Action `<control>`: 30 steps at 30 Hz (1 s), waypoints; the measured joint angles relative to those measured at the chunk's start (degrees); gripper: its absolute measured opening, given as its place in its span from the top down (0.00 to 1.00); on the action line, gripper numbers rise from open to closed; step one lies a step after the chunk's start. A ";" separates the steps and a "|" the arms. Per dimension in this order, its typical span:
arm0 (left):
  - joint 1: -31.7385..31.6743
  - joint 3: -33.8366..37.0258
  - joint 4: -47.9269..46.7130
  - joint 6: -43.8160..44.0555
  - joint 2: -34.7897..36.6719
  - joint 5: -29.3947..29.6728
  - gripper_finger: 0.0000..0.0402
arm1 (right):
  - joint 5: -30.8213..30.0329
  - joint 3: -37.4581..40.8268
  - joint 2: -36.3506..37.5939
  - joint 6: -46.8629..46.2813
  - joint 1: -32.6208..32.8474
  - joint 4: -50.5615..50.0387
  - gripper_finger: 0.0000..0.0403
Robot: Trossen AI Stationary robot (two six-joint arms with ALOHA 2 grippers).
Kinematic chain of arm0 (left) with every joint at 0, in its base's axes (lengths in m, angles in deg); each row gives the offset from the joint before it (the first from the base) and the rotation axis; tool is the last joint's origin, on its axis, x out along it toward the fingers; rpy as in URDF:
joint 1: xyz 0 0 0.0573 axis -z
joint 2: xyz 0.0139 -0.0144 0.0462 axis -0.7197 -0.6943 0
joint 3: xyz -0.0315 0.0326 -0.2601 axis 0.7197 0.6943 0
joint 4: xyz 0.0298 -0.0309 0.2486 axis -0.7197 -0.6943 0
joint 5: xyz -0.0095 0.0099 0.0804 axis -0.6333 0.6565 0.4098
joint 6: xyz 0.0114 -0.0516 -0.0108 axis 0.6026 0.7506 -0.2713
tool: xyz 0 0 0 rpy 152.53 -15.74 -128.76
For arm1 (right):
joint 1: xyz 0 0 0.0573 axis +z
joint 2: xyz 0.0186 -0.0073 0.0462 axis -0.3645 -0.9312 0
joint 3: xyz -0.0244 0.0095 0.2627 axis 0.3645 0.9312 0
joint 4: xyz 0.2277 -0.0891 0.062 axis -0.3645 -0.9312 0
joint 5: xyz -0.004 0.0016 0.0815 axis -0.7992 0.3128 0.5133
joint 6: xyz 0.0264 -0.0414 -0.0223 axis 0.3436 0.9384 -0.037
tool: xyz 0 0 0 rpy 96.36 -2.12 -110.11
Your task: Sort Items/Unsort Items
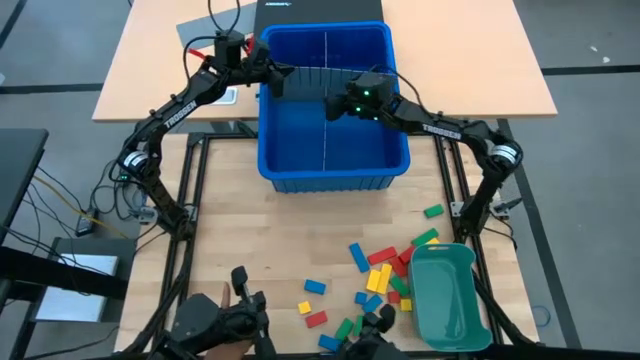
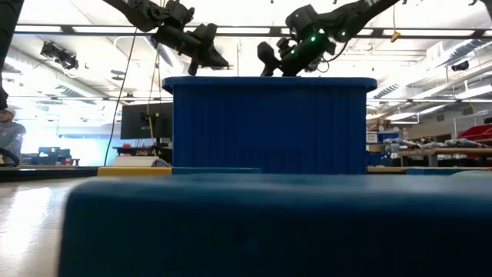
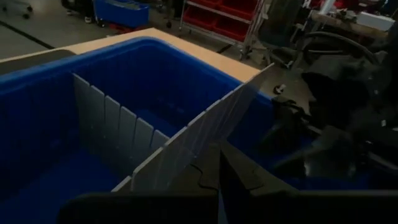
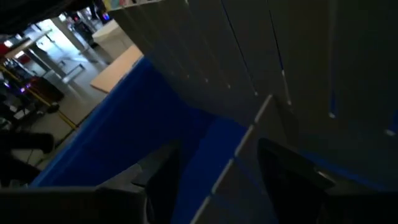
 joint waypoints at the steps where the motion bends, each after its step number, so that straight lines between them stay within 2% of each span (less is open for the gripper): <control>1: 0.00 0.00 -0.18 -0.13 0.00 0.00 0.98 | -0.26 -0.02 -0.83 -0.34 0.00 0.96 0.46; 7: 0.00 0.02 -0.74 -0.80 0.00 0.00 0.98 | -2.02 0.00 -5.36 -2.52 0.01 6.10 0.49; 16: 0.04 0.07 -4.22 -1.17 0.00 -0.04 0.98 | -11.96 -0.01 -6.59 -2.42 0.24 7.70 0.59; 19: 0.04 0.09 -4.37 -1.22 0.00 -0.06 0.98 | -11.36 -0.09 -7.10 -2.43 -0.56 8.34 0.64; 30: 0.07 0.09 -4.65 -1.35 0.00 -0.20 0.98 | -2.95 -0.04 -10.13 -4.16 -1.16 9.62 0.83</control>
